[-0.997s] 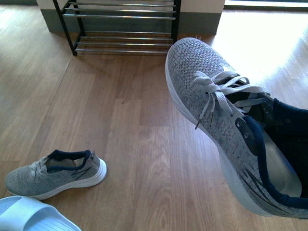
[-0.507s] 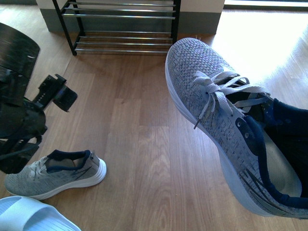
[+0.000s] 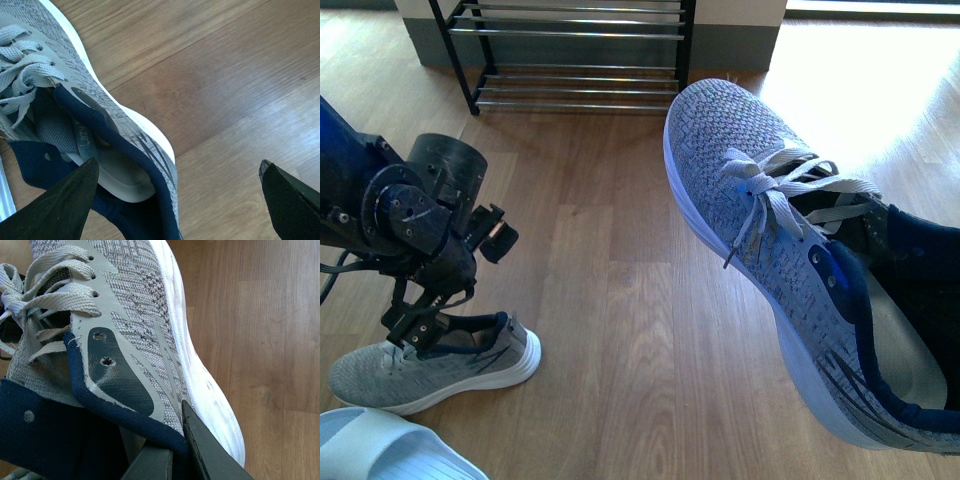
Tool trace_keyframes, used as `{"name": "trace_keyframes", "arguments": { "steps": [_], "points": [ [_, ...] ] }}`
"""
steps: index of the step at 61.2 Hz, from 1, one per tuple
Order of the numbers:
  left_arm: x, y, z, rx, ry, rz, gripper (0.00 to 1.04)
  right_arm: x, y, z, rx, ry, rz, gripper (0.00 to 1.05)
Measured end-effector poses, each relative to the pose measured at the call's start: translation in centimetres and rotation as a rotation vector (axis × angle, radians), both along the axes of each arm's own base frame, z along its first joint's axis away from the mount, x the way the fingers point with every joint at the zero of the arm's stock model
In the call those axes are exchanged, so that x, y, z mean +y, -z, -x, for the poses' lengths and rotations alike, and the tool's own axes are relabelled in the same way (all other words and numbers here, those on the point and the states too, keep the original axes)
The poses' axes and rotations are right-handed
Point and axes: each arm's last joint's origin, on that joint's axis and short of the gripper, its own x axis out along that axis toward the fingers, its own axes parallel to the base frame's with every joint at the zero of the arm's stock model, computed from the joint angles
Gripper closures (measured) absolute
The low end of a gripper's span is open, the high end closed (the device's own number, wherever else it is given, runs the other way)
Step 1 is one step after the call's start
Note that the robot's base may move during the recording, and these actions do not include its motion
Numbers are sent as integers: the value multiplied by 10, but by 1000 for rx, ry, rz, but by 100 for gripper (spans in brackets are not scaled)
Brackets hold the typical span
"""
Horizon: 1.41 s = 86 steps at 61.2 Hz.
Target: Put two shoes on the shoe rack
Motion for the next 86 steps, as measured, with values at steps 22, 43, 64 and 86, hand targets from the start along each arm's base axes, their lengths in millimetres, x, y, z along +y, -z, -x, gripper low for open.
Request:
{"name": "trace_keyframes", "arguments": {
  "steps": [22,43,64,86],
  "points": [
    [-14,39,-9,51,19,17,9,0,0,0,0,0,0,103],
    [-24,59,-11,72,40,7,26,0,0,0,0,0,0,103],
    [-25,67,-4,97,50,-14,81,0,0,0,0,0,0,103],
    [-33,62,4,149,205,-147,103,0,0,0,0,0,0,103]
  ]
}}
